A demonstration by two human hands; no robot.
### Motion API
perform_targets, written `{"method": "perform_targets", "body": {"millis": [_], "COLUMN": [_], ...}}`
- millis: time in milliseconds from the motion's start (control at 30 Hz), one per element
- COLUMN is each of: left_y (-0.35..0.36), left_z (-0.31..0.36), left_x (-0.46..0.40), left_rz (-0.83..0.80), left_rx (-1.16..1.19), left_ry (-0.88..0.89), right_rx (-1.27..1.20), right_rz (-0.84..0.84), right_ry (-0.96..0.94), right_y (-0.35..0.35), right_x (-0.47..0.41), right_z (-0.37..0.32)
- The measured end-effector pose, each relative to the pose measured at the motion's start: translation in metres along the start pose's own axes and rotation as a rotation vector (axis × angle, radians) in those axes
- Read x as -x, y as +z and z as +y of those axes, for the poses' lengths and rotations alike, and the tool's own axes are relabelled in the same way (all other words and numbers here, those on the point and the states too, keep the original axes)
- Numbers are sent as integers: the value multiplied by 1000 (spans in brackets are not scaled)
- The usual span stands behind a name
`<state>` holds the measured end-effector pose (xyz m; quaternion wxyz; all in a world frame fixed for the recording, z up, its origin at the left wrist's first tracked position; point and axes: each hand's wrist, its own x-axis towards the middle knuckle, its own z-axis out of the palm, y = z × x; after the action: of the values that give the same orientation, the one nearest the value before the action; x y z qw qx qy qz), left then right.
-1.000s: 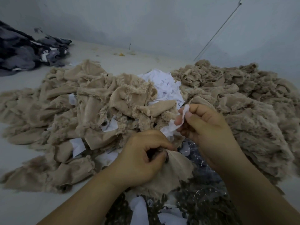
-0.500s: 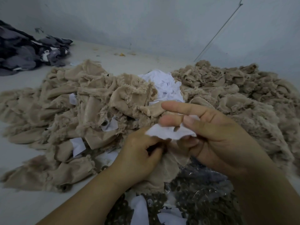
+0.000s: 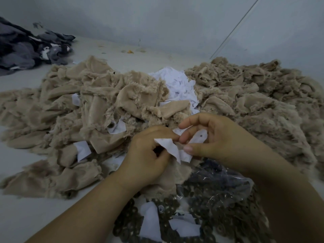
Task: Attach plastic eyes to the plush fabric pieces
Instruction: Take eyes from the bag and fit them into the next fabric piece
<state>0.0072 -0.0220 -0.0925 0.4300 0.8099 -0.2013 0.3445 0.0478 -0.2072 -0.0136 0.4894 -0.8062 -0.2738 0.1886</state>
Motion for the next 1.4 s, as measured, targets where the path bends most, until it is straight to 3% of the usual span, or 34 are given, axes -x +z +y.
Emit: {"method": "perform_targets", "body": {"millis": [300,600,767,933,1000,1400], "left_y": [1,-2,-2,-3,-3,-4], "left_z": [-1,2,-1,5,6,5], "left_x": [4,1,3,1,1,3], "left_rz": [25,14,62,35,46,80], "left_rx": [-49,-30,54,152,166,164], "left_ry": [16,-5,-192,-226,-249,-298], "right_rx": [42,449,589,390,435,752], "right_rz": [40,400,619,415,305,229], "right_ry": [-37,-243,-372,-503,-496,-392], "right_y": [-2,30,38,42,45,54], "right_x": [1,-13,-13,-10,-10,-7], "right_z": [-1,14,16,10,10,11]}}
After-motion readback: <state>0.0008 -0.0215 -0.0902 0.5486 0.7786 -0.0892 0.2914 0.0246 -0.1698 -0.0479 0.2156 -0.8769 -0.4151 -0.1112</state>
